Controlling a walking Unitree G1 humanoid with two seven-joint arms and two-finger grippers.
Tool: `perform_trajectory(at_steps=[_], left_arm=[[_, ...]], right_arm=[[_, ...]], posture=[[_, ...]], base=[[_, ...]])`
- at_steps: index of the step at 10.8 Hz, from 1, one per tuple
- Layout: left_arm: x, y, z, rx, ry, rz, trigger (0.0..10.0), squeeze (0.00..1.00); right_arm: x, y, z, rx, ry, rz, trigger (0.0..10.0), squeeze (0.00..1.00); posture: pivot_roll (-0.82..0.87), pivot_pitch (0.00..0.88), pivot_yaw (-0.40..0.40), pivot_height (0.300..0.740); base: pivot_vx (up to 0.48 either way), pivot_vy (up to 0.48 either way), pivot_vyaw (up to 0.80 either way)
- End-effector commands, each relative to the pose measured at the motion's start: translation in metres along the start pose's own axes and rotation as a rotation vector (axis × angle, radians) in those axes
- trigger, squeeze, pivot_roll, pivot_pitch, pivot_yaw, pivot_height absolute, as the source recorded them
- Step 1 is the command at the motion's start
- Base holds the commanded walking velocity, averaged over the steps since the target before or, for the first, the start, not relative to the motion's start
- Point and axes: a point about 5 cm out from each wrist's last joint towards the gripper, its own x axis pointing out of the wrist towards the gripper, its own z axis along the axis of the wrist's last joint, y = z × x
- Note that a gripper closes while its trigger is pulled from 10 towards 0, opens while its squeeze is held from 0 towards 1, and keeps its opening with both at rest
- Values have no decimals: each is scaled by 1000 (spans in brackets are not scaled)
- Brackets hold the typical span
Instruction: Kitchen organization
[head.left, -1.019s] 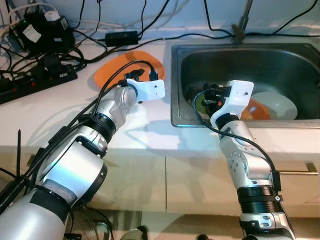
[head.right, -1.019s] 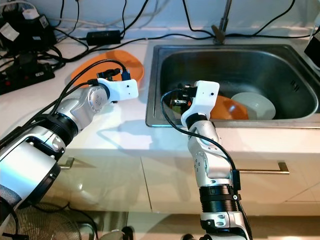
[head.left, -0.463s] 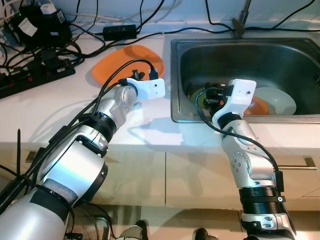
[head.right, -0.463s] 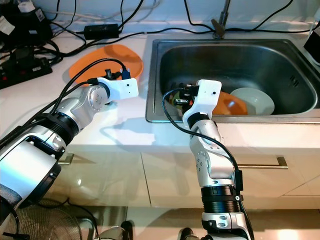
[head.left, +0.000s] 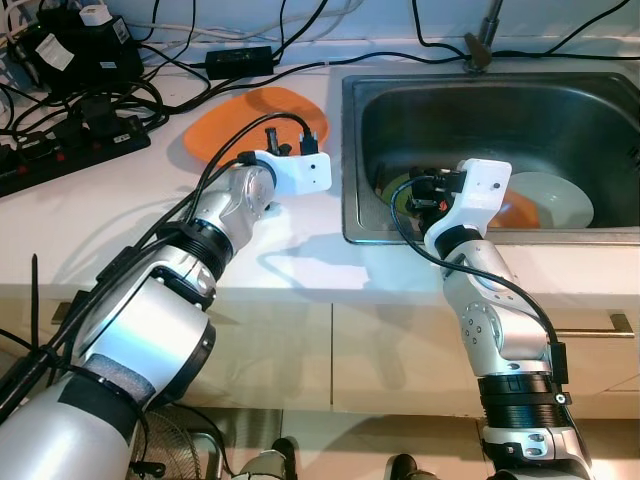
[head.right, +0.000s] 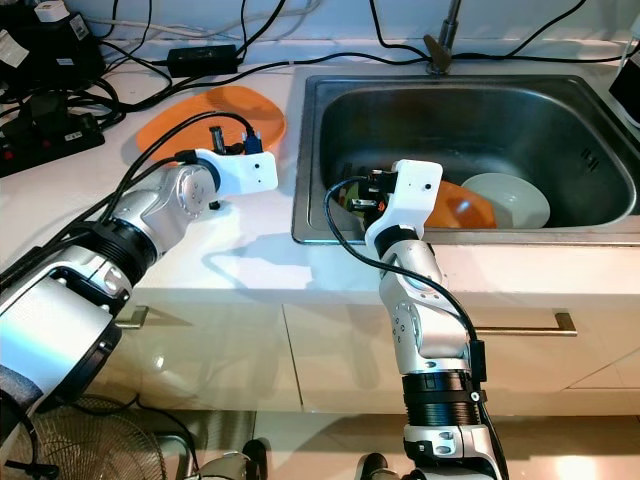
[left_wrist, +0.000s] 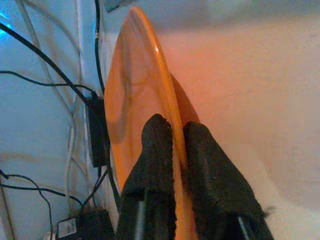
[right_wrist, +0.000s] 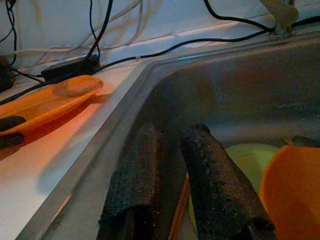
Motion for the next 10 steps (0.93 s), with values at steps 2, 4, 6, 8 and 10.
perform_trajectory(at_steps=[2, 4, 6, 8, 10], left_arm=[[1, -40, -10, 35, 31, -103, 0, 0], [1, -41, -10, 55, 22, -90, 0, 0], [1, -32, -7, 85, -2, -18, 0, 0], [-1, -22, 0, 118, -58, 85, 0, 0], [-6, -22, 4, 113, -120, 208, 10000, 0]], right_arm=[[0, 2, -1, 0, 6, 2, 10000, 0], [3, 3, -2, 1, 7, 8, 10000, 0], [6, 6, -3, 2, 6, 17, 10000, 0], [8, 3, -1, -2, -1, 15, 10000, 0], [13, 1, -2, -10, 0, 14, 10000, 0]], posture=[[132, 196, 55, 740], [142, 179, 52, 740], [150, 163, 47, 740], [154, 158, 44, 740], [168, 135, 35, 740]], base=[[0, 0, 0], [0, 0, 0], [0, 0, 0], [0, 0, 0], [0, 0, 0]])
